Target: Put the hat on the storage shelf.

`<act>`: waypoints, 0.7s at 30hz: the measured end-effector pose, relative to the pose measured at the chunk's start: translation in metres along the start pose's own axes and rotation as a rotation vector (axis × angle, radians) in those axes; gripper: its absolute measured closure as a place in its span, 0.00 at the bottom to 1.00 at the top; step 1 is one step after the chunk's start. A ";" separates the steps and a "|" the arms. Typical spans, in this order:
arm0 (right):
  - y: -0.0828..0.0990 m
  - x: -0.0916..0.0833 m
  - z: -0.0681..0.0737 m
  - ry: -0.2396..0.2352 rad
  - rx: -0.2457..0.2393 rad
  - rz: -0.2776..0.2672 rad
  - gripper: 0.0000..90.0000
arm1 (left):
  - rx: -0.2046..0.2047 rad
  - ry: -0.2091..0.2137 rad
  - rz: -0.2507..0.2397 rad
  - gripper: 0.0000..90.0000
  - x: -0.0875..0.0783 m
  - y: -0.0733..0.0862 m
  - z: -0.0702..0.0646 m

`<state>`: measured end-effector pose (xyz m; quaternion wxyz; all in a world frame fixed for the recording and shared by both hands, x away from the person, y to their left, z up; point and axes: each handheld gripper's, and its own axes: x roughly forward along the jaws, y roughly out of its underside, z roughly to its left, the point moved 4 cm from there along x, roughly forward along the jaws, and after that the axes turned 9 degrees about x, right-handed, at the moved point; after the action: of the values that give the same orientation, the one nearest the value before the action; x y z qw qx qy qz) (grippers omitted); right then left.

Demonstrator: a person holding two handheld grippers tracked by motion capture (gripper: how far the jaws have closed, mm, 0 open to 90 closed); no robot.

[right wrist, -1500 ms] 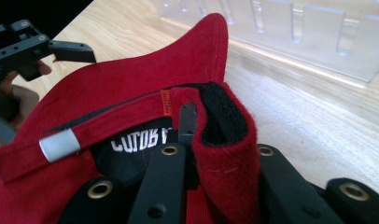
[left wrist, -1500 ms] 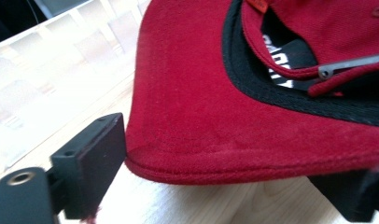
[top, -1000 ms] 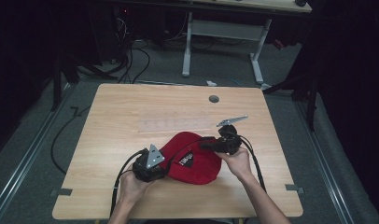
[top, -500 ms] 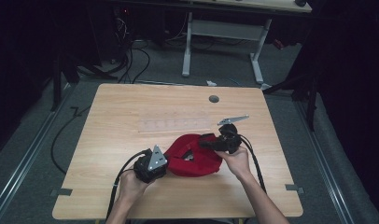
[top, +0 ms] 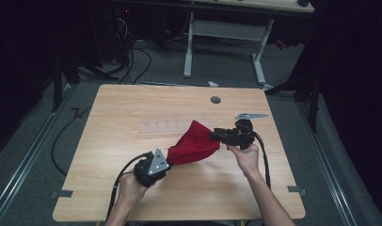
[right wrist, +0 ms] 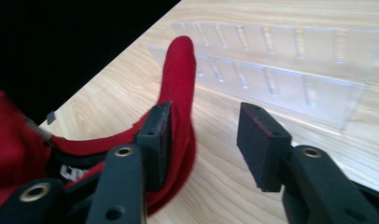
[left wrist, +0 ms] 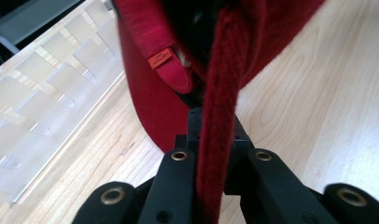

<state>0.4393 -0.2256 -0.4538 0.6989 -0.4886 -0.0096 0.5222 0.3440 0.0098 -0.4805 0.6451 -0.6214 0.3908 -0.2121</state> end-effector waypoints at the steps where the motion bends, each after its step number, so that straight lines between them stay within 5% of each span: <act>1: 0.000 -0.002 -0.001 0.000 0.000 -0.005 0.57 | 0.000 0.000 0.000 0.95 0.000 0.000 0.000; 5: -0.001 -0.009 0.001 -0.028 -0.013 -0.037 0.53 | 0.001 -0.004 0.009 0.95 -0.002 0.000 0.001; 9: -0.004 -0.019 -0.003 -0.044 0.010 -0.099 0.50 | -0.044 -0.029 -0.008 0.95 -0.009 0.000 0.013; 21: 0.019 -0.016 -0.020 0.102 -0.016 -0.023 0.45 | -0.140 -0.065 -0.070 0.95 -0.022 -0.008 0.034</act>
<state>0.4289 -0.2508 -0.4696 0.7004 -0.5202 0.0162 0.4884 0.3588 0.0467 -0.4702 0.6045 -0.6849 0.3616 -0.1867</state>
